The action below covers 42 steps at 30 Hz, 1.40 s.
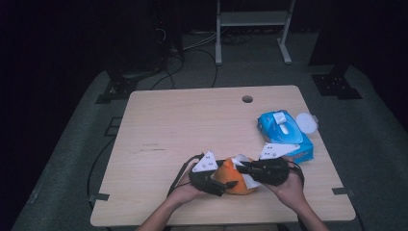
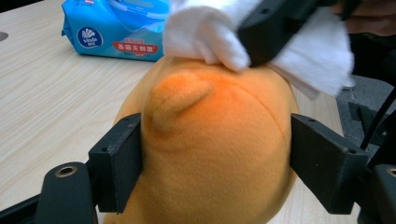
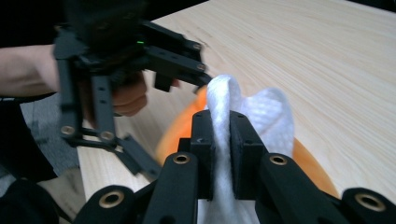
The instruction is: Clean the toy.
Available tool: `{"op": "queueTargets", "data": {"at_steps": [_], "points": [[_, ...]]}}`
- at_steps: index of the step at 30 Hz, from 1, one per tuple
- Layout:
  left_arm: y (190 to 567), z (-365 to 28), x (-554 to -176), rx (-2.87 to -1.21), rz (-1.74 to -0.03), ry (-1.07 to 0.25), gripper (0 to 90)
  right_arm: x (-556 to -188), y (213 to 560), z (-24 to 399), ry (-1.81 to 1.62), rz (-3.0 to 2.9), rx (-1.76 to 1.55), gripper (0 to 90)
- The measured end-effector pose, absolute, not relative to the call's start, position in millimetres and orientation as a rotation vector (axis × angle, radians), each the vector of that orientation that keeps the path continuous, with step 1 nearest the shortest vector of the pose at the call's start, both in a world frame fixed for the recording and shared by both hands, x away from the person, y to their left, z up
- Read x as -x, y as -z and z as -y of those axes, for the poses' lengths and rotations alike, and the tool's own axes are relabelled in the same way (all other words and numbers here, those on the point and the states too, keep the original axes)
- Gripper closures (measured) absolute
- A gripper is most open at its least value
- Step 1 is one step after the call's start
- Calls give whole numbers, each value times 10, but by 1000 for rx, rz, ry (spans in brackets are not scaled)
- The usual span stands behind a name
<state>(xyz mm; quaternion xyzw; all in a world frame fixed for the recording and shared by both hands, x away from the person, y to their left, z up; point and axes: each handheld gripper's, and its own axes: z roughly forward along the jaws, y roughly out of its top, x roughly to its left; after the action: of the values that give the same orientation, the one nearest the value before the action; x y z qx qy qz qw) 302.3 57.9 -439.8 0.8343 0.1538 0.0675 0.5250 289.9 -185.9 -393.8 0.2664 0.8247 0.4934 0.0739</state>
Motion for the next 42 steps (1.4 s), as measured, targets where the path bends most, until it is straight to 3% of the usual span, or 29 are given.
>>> {"op": "queueTargets", "data": {"at_steps": [10,14,22,28,34,42], "points": [[4366,-602,-2989,-1993,-311,-133,218,-2959,3981,2053,-1512,-2470,-877,808],[4456,-635,-3077,-2009,-343,-152,95,-2964,3982,2069,-1499,-2468,-877,807],[4651,-557,-3118,-2024,-346,-89,44,-2991,4012,2092,-1531,-2483,-900,806],[4467,-595,-3073,-2024,-380,-84,281,-2969,3968,2087,-1569,-2448,-891,806],[4136,-737,-3051,-1963,-352,-110,296,-3007,3938,2200,-1663,-2389,-958,809],[4202,-765,-3088,-1982,-404,-105,290,-3098,4061,2188,-1692,-2410,-1030,808]]}}
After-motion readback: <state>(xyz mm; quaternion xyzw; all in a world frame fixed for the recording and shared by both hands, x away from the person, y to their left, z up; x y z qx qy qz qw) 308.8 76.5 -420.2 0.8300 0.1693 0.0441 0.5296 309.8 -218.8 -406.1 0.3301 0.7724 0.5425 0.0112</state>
